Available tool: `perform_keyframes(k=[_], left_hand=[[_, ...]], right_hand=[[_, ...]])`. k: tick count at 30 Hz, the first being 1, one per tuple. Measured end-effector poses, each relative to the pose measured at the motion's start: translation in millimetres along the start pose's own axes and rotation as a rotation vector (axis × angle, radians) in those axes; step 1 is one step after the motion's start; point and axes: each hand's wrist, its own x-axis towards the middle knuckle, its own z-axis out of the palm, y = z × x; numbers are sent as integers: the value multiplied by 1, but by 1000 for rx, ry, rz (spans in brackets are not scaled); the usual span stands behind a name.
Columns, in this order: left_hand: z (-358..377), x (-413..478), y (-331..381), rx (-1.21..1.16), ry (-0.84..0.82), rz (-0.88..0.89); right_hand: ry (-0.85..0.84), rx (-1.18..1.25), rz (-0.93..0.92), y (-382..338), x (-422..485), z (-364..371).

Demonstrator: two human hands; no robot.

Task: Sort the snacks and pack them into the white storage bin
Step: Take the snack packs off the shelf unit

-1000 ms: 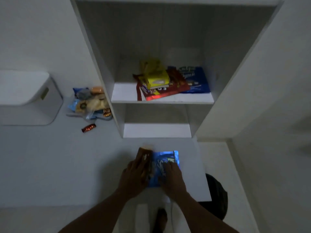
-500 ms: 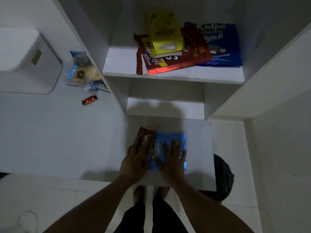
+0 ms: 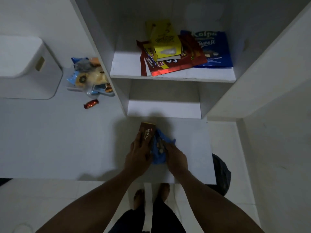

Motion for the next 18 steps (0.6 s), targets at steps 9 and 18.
perform_keyframes(k=[9, 18], left_hand=[[-16, 4, 23, 25, 50, 212], [18, 6, 92, -164, -35, 333]], right_hand=[[329, 289, 182, 1, -29, -37], [576, 388, 342, 49, -94, -80]])
